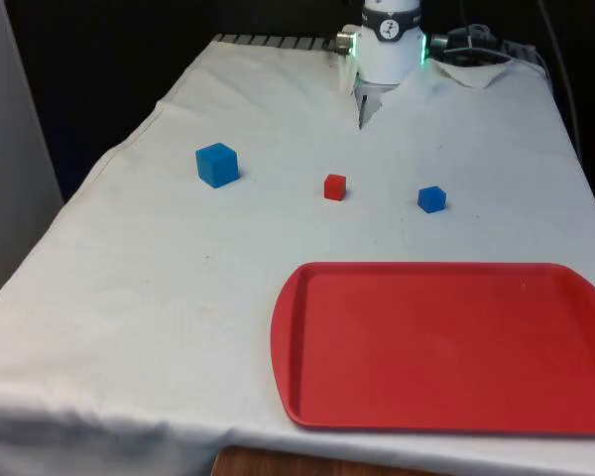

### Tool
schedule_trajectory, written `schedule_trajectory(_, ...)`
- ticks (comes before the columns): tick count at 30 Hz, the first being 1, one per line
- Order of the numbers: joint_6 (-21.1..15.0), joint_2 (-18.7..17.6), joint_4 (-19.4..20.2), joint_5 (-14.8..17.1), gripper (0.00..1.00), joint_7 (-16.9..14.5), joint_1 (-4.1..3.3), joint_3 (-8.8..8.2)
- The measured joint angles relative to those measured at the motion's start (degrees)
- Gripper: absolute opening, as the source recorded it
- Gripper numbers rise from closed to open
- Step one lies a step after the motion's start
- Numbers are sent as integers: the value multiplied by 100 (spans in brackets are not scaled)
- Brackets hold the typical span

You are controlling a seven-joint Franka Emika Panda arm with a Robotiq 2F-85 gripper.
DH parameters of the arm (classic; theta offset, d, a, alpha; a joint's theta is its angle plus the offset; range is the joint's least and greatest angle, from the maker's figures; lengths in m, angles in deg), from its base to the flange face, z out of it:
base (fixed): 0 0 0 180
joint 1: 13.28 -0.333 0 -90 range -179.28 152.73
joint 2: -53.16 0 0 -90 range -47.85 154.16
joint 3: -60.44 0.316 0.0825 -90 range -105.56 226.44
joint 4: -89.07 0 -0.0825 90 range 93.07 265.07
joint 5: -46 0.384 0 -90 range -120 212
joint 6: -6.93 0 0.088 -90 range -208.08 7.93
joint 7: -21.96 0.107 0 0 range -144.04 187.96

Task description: Pick up the largest block and place it onto the tray.

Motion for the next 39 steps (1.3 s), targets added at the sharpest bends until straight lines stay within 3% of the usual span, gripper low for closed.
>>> schedule_trajectory(5,-29,-11,97,0,100,-29,6,6)
schedule_trajectory(22,-682,46,733,-29,100,-178,0,40)
schedule_trajectory(39,-756,338,968,-298,100,-189,34,74)
